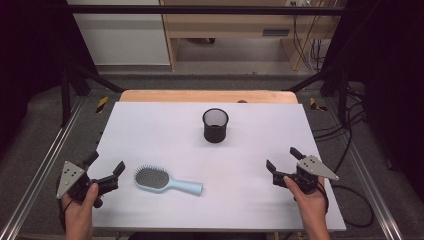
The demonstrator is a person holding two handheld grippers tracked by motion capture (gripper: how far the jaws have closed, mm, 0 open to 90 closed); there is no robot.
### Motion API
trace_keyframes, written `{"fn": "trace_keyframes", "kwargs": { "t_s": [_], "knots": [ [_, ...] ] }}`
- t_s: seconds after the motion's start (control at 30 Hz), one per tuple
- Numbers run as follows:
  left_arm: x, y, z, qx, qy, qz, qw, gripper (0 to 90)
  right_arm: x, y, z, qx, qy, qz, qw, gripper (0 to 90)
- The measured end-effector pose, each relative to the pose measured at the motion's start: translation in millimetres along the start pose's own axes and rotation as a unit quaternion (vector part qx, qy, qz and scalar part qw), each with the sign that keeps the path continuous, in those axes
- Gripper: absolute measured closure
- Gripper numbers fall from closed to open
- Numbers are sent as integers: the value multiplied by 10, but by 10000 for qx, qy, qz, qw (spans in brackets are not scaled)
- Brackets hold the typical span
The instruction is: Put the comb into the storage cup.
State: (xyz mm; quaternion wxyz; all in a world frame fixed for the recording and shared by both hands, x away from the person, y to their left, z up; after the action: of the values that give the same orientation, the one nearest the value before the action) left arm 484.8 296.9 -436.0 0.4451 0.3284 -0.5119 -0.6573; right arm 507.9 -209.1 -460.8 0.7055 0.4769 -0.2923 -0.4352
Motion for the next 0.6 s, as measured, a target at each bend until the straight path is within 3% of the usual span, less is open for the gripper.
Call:
{"fn": "trace_keyframes", "kwargs": {
  "t_s": [0.2, 0.47, 0.6],
  "knots": [
    [10, 13, 27, -52, 6, -114, 9999, 20, -12, -23, -15, -88, -1, 28, 10000, 52],
    [-73, -23, 23, -140, 46, 41, 9999, 68, -27, -12, -10, -83, 3, 45, 10000, 51],
    [-78, -10, 60, -124, 39, 59, 9999, 217, -34, -23, -20, -121, -16, 57, 9999, 50]
  ]
}}
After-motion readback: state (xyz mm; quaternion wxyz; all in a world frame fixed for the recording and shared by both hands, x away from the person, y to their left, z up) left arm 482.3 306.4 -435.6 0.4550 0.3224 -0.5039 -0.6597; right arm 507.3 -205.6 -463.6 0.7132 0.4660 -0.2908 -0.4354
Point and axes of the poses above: each handheld gripper's, and its own axes: z roughly backward along the jaws, y roughly out of its top, x roughly to its right, the point moved 9 cm from there along -z, roughly forward along the jaws, and after that the axes turned 10 degrees about -x, right-handed, at the moved point
